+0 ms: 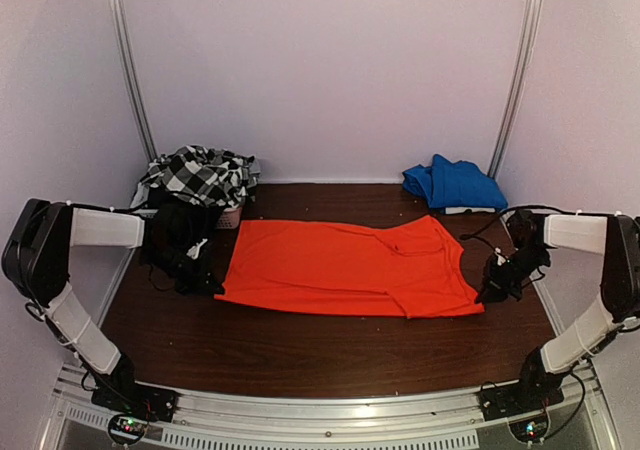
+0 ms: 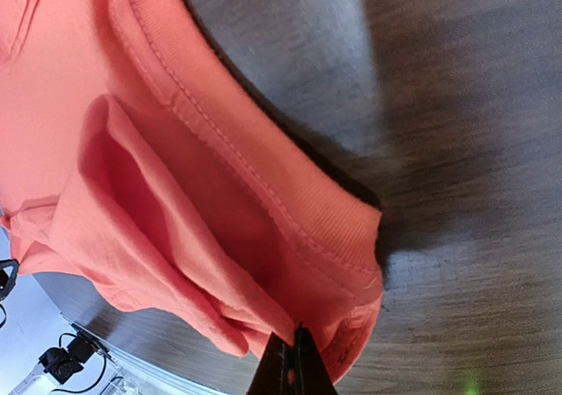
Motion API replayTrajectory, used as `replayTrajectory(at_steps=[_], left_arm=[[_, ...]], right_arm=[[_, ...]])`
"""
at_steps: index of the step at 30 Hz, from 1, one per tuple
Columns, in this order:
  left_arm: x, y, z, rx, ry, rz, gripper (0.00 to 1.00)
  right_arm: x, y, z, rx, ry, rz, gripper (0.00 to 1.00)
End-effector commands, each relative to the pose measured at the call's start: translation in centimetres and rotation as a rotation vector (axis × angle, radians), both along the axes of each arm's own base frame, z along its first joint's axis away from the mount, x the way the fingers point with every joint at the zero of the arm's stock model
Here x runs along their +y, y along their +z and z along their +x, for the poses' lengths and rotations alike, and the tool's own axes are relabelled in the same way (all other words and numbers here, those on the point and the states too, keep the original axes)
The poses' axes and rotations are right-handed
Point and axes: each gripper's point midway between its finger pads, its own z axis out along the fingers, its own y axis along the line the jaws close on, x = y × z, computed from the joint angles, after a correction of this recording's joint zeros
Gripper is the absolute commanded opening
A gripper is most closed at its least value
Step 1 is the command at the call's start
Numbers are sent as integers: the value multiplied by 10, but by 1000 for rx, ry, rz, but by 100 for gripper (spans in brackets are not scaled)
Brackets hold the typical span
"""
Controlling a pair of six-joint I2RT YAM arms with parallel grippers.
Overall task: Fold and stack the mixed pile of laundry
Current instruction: Move the 1/3-folded T-shirt to the center of the board, then smooth out the 1/3-folded T-shirt at the center of the board.
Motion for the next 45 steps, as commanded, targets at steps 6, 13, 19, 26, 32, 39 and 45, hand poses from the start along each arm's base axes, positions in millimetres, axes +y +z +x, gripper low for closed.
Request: replayTrajectory(at_steps=[6,13,19,26,32,39,45], left_arm=[[8,-9,-20,-42,-43,19,0],[6,-26,-21,20,-15,19,0],[7,-28,-24,40,-33,28,2],[16,16,11,-82,-4,108,41],[5,30,28,-96,33,43,45],[-6,26,34,-80,45,-19,45],[-15,15,39,-44,75,-63,45]], right_arm=[[-3,-18,-30,83,-9,-19,0],[4,-22,-19,71,11,24,0],[4,-17,-15,63,46,28,13],[1,19,-1,-46,20,9,45],[21,38,7,-120,19,92,42],[31,20,3,-67,28,104,39],[39,-7,-1,-14,44,122,39]])
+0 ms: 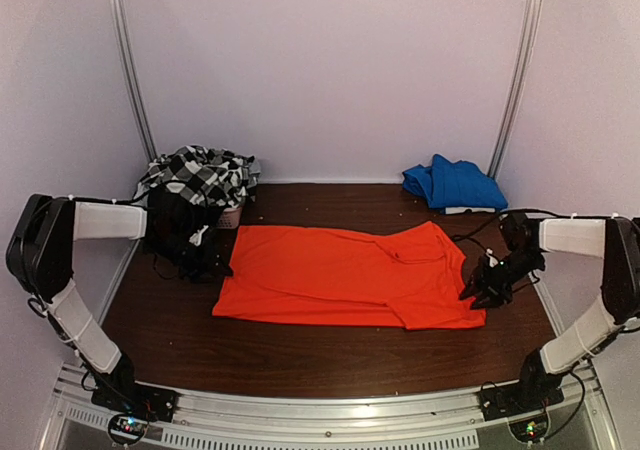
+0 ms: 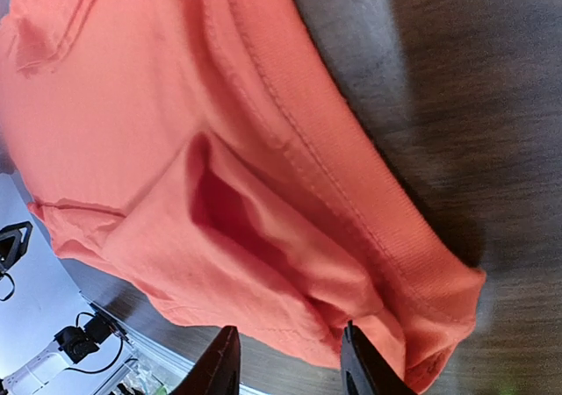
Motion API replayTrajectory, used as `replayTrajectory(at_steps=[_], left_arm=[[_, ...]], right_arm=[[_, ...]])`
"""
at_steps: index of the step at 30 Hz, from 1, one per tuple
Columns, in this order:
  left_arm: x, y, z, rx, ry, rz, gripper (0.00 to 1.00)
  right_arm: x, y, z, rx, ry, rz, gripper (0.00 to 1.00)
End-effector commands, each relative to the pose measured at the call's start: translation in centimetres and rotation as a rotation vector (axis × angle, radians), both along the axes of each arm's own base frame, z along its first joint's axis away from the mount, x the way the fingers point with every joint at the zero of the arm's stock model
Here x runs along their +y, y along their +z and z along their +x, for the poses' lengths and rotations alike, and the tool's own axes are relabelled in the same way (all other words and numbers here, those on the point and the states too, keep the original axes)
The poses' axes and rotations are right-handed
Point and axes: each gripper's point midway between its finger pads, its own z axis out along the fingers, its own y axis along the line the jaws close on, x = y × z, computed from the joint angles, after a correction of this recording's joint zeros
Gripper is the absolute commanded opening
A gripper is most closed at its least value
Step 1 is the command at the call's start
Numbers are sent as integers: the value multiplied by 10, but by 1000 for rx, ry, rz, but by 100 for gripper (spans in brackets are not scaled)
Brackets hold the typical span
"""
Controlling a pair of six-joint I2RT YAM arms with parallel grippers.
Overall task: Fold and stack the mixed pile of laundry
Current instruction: Smooth out the 1/3-folded T-shirt at the center of the board.
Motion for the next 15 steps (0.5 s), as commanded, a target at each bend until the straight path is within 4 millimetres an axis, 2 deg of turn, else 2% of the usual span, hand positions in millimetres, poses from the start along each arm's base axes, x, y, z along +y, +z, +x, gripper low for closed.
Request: replayTrajectory(at_steps=[1,10,15], left_arm=[[-11,-3,12,-1,29,-61,45],[-13,-13,18,22,53,-67,45],[-15,-17,25,40,72,-69,45]], right_arm=[[10,-17,-2,25,27,16,39],[13,-34,-11,65,48,16,35],[12,-40,-9,69,46,9,22]])
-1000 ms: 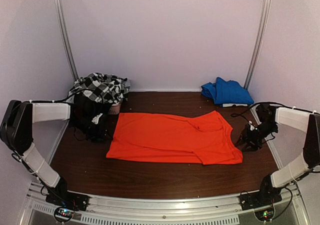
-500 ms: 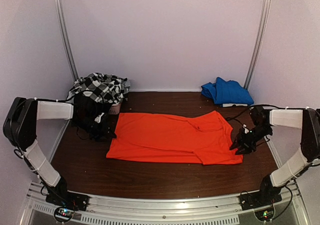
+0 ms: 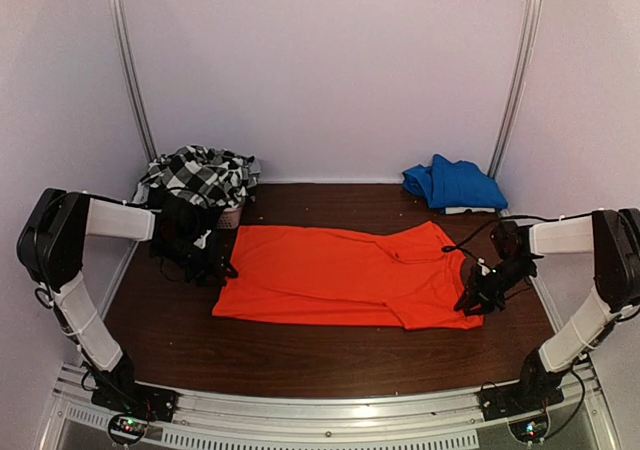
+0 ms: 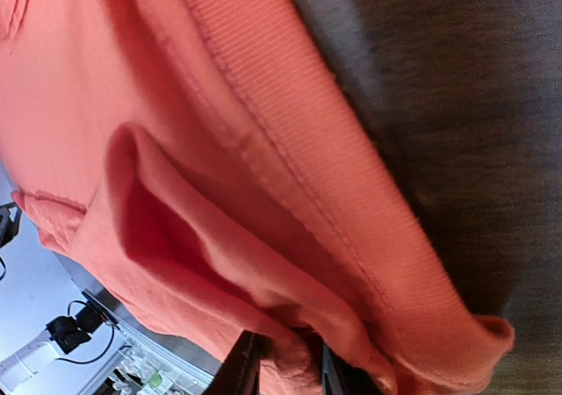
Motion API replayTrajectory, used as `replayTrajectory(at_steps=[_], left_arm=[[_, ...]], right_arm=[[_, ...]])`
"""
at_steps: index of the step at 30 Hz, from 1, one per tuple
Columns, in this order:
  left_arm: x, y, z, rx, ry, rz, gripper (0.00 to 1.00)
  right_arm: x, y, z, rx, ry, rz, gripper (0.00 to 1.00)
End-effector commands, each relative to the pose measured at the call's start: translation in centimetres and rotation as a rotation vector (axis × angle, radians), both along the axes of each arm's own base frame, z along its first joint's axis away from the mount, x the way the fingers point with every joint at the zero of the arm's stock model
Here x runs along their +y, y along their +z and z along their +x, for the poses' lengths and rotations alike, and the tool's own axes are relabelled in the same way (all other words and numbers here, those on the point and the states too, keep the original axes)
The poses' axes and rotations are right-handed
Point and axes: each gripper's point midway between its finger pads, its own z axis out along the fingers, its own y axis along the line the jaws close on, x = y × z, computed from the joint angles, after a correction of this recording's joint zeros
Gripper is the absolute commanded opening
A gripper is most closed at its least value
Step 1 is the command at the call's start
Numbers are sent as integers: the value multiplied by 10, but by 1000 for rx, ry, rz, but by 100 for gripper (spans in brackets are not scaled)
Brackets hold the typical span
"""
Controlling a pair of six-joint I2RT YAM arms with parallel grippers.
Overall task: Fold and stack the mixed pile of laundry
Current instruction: Smooth out the 1/3-folded T-shirt at the center of the board.
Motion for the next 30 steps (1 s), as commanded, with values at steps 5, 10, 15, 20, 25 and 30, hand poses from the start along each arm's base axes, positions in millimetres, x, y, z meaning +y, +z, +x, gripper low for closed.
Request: replayTrajectory(at_steps=[5,10,15,20,25,30], left_arm=[[-12,3,19,-7,10,-39,46],[-15,-2,19,19,21,-42,44],[-12,-8,19,47,29,-7,33],[-12,-5,17,55,12,-1,29],[-8,18,26,-57,-42,41,38],[-7,37,35,-210,-225,126,45]], right_arm=[[0,-14,6,2,7,-12,10],[0,-13,11,-6,9,-15,0],[-1,-12,15,-9,7,-20,0],[-2,-12,21,-14,6,-27,0],[-2,-13,25,-15,0,-22,0],[0,-12,26,-15,7,-17,0]])
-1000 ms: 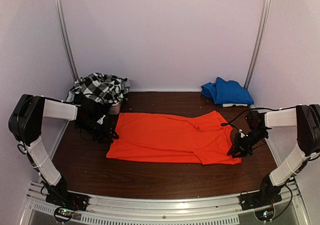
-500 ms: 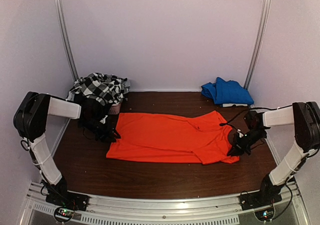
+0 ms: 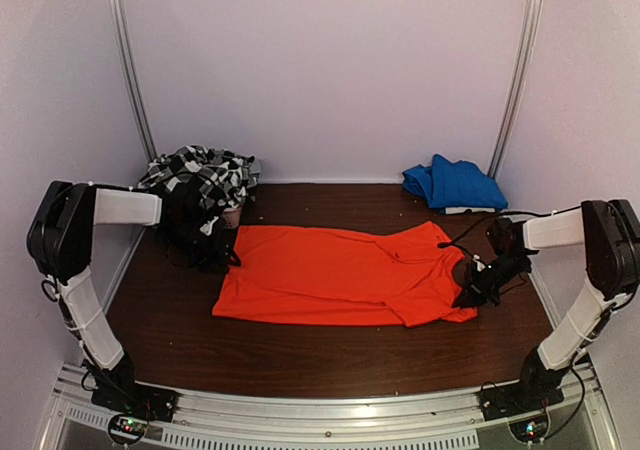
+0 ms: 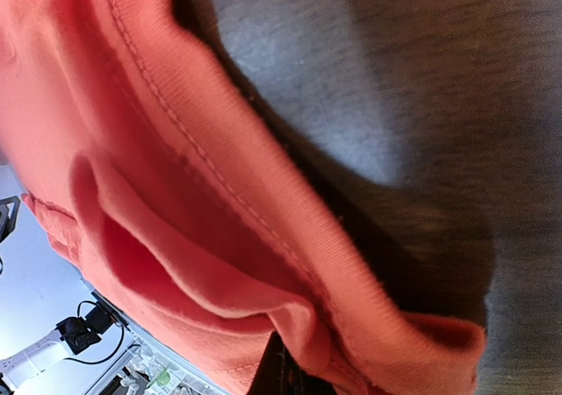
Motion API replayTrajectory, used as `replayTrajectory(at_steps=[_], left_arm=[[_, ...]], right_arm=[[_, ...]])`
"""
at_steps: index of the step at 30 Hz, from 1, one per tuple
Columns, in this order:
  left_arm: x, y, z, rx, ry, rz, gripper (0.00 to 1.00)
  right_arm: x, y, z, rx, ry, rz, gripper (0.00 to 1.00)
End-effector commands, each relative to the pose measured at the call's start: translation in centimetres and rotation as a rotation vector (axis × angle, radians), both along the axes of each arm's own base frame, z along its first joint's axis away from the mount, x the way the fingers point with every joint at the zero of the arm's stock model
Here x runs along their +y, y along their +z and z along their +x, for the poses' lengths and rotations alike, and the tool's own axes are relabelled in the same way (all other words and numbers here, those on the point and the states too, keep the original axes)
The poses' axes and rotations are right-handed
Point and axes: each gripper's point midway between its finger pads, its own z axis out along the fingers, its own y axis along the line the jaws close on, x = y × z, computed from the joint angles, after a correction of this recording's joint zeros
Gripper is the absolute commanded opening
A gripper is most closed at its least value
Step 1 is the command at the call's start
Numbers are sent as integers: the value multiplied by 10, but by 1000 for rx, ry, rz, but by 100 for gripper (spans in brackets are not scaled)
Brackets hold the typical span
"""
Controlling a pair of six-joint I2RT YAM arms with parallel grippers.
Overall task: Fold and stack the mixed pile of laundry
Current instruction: Smooth out the 1/3-folded T-shirt at the center of the board.
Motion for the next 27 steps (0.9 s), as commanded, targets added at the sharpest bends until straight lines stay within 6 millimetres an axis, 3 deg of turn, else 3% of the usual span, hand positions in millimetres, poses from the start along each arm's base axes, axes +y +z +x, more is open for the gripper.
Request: replayTrajectory(at_steps=[1,9,13,20,27], left_arm=[[1,31,13,-219,-221,98,46],[0,36,8,-416,-574,203,42],[1,27,1,-472,-736,260,39],[2,9,13,-503,-858,307,38],[-8,0,9,-514,-938,239,38]], right_arm=[[-5,-4,9,-21,6,-45,0],[-6,1,9,-27,2,-38,0],[-3,0,8,-22,3,-24,0],[-3,5,6,-22,4,-15,0],[-3,13,7,-34,7,-6,0]])
